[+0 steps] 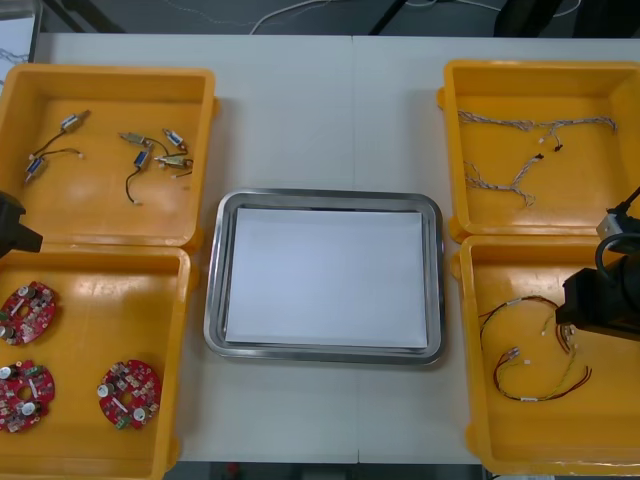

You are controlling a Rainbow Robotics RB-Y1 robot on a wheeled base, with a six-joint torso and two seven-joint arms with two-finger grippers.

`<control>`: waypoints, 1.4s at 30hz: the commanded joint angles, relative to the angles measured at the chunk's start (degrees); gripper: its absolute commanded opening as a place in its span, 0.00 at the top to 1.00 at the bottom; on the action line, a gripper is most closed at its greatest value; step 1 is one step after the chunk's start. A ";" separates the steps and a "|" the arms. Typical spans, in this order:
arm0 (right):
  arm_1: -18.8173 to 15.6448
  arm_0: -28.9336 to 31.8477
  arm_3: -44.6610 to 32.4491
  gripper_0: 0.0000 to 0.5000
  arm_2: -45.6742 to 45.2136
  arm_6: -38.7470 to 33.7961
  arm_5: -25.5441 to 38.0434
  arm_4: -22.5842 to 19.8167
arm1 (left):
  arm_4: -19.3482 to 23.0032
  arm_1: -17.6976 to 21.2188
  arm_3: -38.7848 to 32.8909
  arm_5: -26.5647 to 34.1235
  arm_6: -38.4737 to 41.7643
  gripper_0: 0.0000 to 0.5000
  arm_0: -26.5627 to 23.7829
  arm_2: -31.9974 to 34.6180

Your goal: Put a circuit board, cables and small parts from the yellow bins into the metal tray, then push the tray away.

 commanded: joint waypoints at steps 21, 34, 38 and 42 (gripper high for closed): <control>-0.19 14.47 -4.24 0.00 -1.62 -14.91 -13.75 4.09 | 1.44 1.69 -0.55 -5.43 -41.37 0.00 15.78 9.45; -0.19 17.46 -3.62 0.00 -1.18 -26.25 -12.70 5.05 | 1.53 1.69 1.12 -14.49 -59.74 0.00 23.87 10.94; -0.19 17.55 -2.48 0.00 0.49 -28.97 -13.93 6.90 | 2.05 1.69 3.75 -18.26 -65.54 0.00 25.36 10.33; -0.19 17.55 -0.28 0.00 2.42 -31.25 -16.83 8.92 | 2.76 1.60 7.45 -20.64 -71.96 0.00 25.54 9.36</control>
